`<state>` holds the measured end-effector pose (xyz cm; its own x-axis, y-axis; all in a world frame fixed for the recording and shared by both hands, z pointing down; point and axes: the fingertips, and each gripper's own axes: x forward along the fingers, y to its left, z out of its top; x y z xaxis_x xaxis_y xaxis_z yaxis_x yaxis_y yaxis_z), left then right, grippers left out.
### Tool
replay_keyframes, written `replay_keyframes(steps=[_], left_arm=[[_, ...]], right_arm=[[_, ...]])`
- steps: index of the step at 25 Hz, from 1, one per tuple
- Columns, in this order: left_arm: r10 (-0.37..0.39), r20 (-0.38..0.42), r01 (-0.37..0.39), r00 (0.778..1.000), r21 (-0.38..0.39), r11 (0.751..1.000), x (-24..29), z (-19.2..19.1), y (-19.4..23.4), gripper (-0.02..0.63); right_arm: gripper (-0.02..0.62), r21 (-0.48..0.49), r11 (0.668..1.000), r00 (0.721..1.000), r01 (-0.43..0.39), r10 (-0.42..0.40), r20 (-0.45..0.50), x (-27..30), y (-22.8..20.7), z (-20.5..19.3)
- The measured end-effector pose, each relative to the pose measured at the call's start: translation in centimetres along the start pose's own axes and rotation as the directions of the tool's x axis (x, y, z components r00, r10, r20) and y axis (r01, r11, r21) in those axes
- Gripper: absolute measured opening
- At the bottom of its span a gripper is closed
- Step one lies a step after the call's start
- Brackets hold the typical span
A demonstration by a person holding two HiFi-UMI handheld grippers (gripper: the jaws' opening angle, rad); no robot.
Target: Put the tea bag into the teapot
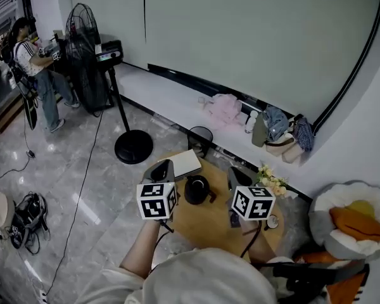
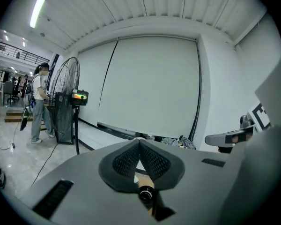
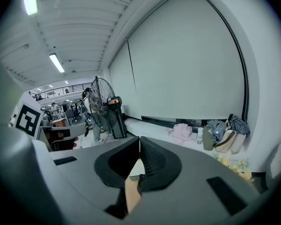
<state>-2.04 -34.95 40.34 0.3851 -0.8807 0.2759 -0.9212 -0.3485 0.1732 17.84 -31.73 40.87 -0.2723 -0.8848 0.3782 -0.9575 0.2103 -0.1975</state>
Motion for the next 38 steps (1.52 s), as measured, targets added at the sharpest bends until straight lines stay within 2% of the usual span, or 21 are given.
replay_keyframes(steps=[11, 22, 38], left_arm=[[0.005, -0.003, -0.004, 1.0, 0.024, 1.0, -1.1, 0.0, 0.2, 0.017], [0.011, -0.004, -0.011, 1.0, 0.022, 1.0, -1.8, -0.4, 0.7, 0.017], [0.031, -0.014, -0.031, 0.999, 0.002, 1.0, -0.9, -1.4, 1.0, 0.017]], right_arm=[[0.035, -0.003, 1.0, 0.999, 0.016, -0.016, 0.05, -0.9, 0.0, 1.5], [0.034, -0.032, 0.999, 0.999, 0.033, -0.032, 0.024, -1.1, 0.5, 0.9], [0.034, -0.022, 0.999, 1.0, 0.029, -0.029, -0.003, -0.1, 0.4, 0.1]])
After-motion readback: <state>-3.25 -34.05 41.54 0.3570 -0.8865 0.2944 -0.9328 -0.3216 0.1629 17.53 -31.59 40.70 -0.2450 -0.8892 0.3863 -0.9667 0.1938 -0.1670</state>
